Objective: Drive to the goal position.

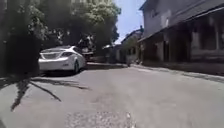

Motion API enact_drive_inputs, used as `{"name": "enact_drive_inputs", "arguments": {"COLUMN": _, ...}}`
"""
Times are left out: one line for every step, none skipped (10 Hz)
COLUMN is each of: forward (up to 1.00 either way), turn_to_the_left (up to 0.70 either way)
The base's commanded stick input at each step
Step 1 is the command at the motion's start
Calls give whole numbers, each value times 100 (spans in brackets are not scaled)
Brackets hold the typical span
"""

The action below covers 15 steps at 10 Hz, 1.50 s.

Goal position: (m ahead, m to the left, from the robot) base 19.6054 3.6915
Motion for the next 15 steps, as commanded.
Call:
{"name": "enact_drive_inputs", "arguments": {"forward": 100, "turn_to_the_left": 1}}
{"name": "enact_drive_inputs", "arguments": {"forward": 100, "turn_to_the_left": 1}}
{"name": "enact_drive_inputs", "arguments": {"forward": 100, "turn_to_the_left": 1}}
{"name": "enact_drive_inputs", "arguments": {"forward": 100, "turn_to_the_left": 1}}
{"name": "enact_drive_inputs", "arguments": {"forward": 100, "turn_to_the_left": 1}}
{"name": "enact_drive_inputs", "arguments": {"forward": 100, "turn_to_the_left": 1}}
{"name": "enact_drive_inputs", "arguments": {"forward": 100, "turn_to_the_left": 1}}
{"name": "enact_drive_inputs", "arguments": {"forward": 100, "turn_to_the_left": 1}}
{"name": "enact_drive_inputs", "arguments": {"forward": 100, "turn_to_the_left": 1}}
{"name": "enact_drive_inputs", "arguments": {"forward": 100, "turn_to_the_left": 1}}
{"name": "enact_drive_inputs", "arguments": {"forward": 100, "turn_to_the_left": 1}}
{"name": "enact_drive_inputs", "arguments": {"forward": 100, "turn_to_the_left": 1}}
{"name": "enact_drive_inputs", "arguments": {"forward": 100, "turn_to_the_left": 1}}
{"name": "enact_drive_inputs", "arguments": {"forward": 100, "turn_to_the_left": 1}}
{"name": "enact_drive_inputs", "arguments": {"forward": 100, "turn_to_the_left": 1}}
